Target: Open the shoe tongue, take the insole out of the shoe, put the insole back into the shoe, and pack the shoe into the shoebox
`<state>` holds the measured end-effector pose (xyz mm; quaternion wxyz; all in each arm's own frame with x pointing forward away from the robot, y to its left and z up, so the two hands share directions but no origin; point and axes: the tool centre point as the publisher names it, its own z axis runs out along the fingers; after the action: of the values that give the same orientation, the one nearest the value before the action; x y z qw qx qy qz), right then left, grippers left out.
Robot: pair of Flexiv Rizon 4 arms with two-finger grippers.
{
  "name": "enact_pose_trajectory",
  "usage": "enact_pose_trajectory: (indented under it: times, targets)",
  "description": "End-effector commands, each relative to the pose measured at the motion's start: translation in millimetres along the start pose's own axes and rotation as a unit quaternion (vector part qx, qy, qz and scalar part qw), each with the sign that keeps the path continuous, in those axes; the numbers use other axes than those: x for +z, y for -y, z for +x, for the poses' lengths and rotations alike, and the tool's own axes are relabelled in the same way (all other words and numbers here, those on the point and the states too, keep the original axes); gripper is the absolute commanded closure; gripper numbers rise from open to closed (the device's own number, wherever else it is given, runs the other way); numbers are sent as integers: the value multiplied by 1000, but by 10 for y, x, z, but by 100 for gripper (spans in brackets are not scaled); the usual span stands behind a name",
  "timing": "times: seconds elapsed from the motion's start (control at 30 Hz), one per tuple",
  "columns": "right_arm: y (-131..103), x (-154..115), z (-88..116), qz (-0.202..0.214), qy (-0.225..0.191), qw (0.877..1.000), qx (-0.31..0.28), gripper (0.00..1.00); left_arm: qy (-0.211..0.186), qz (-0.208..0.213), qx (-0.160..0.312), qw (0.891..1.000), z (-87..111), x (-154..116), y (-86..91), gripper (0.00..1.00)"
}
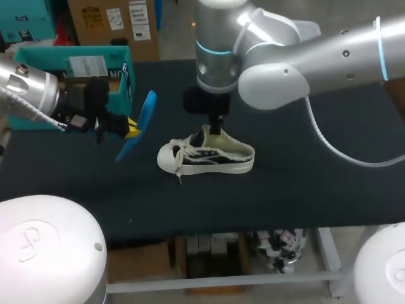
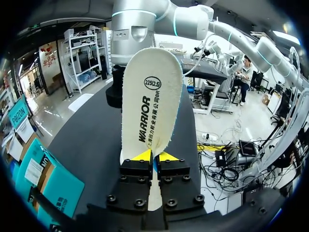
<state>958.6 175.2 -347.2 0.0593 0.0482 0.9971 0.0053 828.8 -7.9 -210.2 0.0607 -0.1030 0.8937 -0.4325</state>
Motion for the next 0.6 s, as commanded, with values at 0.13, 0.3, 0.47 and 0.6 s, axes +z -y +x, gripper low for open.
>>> enact_pose_trajectory:
  times: [0.13, 0.3, 0.47, 0.6]
  targets:
    - [-7, -1, 1, 8, 4, 999, 31, 100, -24, 0, 25, 999, -69, 68, 7, 100]
    - [41, -64, -2, 6, 1, 997, 77, 100, -49, -4, 71, 996, -83, 104, 81, 100]
    - [95, -143, 20, 3, -5, 991, 135, 100, -84, -5, 126, 988, -132, 168, 194, 100]
    - [142, -210, 56, -1, -10, 983, 181, 100, -112, -3, 167, 980, -192, 247, 288, 100]
